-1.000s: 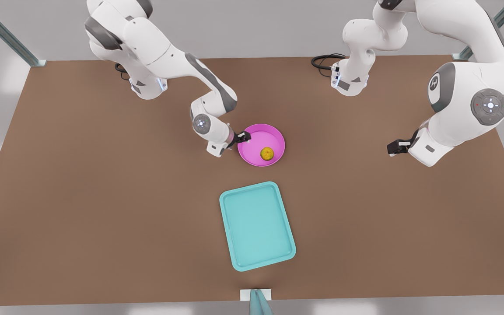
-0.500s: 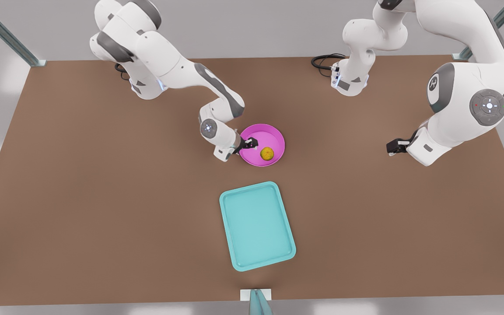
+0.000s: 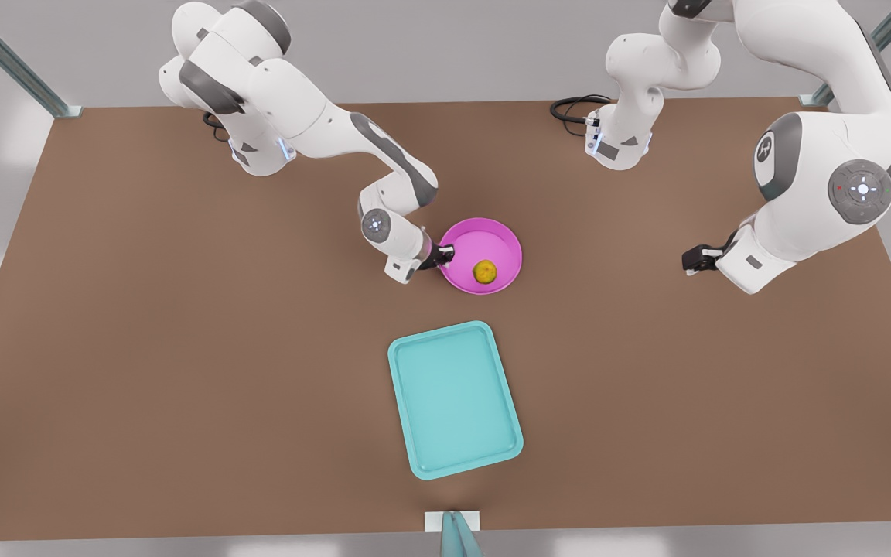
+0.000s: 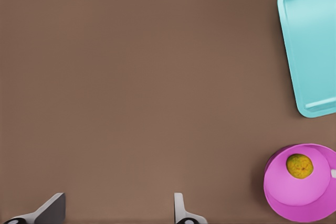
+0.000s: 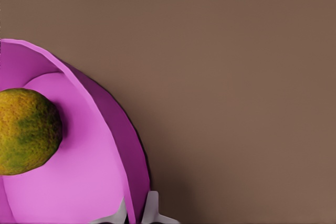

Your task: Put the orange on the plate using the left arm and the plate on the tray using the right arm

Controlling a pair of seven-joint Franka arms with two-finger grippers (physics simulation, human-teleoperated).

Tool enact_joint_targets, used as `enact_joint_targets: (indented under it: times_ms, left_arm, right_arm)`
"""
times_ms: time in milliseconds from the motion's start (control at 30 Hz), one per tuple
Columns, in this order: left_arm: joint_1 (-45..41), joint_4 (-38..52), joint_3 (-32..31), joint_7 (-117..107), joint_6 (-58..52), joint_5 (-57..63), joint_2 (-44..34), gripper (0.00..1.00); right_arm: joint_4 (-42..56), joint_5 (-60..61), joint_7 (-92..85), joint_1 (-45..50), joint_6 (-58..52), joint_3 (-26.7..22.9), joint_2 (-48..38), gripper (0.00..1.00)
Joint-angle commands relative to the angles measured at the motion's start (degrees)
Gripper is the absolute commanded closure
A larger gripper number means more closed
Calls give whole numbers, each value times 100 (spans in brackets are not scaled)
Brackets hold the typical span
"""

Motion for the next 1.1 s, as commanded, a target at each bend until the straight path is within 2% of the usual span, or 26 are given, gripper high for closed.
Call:
enact_joint_targets:
  times_ms: [0, 233, 300, 467, 667, 800, 1067]
  left_arm:
    - [-3, 1, 9, 102, -7, 3, -6, 0]
    - [-3, 10, 0, 84, -16, 3, -6, 0]
    - [-3, 1, 0, 93, -16, 3, -6, 0]
    - [-3, 1, 0, 84, -16, 12, -6, 0]
    - [-3, 10, 0, 84, -16, 3, -6, 0]
    - [-3, 10, 0, 58, -24, 12, -6, 0]
    - [-3, 10, 0, 67, -7, 12, 3, 0]
  right_arm:
    - [8, -8, 4, 0, -34, 2, -40, 79]
    - [245, 1, 66, -141, -69, 2, -207, 79]
    - [315, 27, 83, -378, -78, 11, -287, 79]
    - [1062, 36, -13, -1485, -887, -7, -304, 79]
    - [1765, 27, -13, -2057, -913, -68, 337, 79]
    - [2899, -43, -13, -2031, -983, -77, 1207, 79]
    - [3312, -105, 22, -1925, -992, -68, 1568, 79]
